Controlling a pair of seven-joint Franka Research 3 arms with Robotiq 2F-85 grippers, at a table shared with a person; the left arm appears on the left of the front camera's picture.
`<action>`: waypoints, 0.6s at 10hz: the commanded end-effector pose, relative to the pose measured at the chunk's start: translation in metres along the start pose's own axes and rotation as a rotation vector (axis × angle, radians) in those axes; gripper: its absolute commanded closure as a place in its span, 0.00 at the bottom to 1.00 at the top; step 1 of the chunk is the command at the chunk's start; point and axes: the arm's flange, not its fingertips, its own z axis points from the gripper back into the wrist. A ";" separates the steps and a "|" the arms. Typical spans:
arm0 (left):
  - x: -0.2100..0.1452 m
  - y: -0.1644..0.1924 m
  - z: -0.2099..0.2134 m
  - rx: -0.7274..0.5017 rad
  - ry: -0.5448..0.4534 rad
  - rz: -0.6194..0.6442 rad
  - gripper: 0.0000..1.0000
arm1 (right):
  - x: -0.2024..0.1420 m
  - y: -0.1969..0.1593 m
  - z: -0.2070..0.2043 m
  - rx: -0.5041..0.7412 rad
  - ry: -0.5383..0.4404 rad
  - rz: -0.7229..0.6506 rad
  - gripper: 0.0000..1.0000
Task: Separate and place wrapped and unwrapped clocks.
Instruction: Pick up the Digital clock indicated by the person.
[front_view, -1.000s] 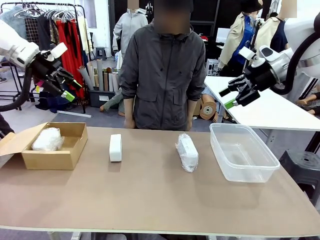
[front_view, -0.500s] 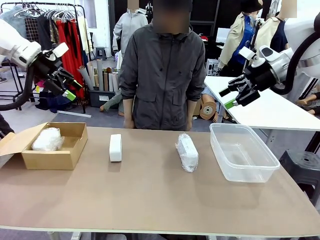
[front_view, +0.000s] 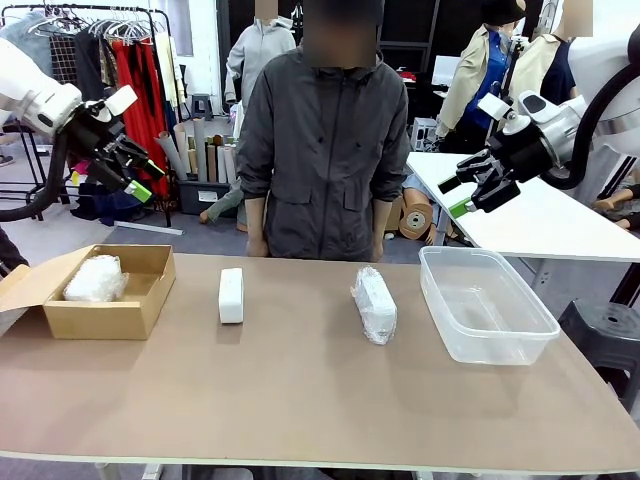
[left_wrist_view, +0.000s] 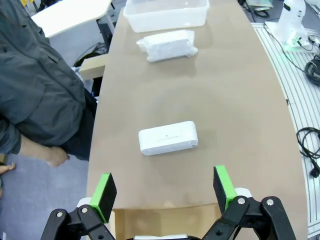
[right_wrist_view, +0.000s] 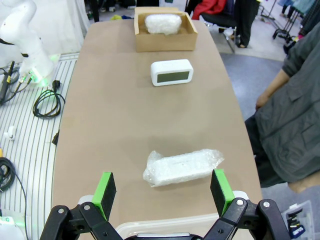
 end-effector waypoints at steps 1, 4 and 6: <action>-0.001 -0.003 0.002 -0.003 -0.008 -0.013 0.00 | 0.003 0.000 0.001 0.002 0.000 0.005 0.00; -0.001 -0.003 0.002 -0.003 -0.008 -0.013 0.00 | 0.003 0.000 0.001 0.002 0.000 0.005 0.00; -0.001 -0.003 0.002 -0.003 -0.008 -0.013 0.00 | 0.003 0.000 0.001 0.002 0.000 0.005 0.00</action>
